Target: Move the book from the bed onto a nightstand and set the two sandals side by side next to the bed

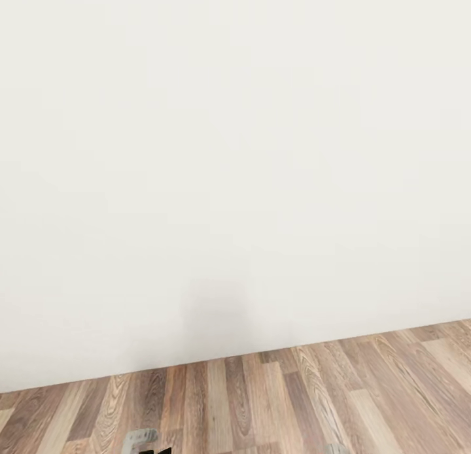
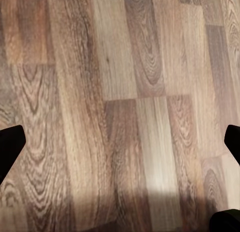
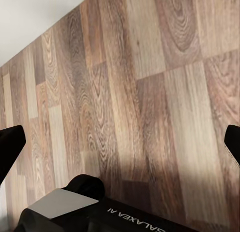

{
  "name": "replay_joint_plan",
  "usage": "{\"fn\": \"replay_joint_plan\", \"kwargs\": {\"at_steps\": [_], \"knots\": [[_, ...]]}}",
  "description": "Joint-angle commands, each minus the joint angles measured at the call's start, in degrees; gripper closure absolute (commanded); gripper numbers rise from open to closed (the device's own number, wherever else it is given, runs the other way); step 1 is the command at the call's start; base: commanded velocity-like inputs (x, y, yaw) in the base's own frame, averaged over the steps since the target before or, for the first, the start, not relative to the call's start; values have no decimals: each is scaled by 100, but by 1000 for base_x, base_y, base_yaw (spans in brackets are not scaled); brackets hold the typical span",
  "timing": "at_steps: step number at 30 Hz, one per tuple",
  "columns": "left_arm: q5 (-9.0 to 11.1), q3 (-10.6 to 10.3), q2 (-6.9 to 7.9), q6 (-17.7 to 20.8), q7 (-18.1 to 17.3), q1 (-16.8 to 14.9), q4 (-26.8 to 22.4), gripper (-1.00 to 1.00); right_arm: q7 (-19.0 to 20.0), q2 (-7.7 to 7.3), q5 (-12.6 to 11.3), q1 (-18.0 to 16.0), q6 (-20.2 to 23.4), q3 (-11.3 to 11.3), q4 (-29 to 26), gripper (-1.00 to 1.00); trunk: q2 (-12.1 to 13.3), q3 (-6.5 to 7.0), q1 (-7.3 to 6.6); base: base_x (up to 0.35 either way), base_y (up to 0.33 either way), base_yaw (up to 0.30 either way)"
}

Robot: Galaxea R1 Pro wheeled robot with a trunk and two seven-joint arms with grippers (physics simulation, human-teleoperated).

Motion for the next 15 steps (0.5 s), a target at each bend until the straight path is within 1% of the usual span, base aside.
{"fn": "replay_joint_plan", "kwargs": {"at_steps": [1,15], "knots": [[-61,44,2,-30,-8,-4,8,-100,23,-2,-55,-11,-29,21,29,-100,-2,-5,2,303,0,-3],[-61,44,2,-30,-8,-4,9,-100,23,-2,-55,-12,-26,21,29,-100,-2,-5,2,323,0,0]]}}
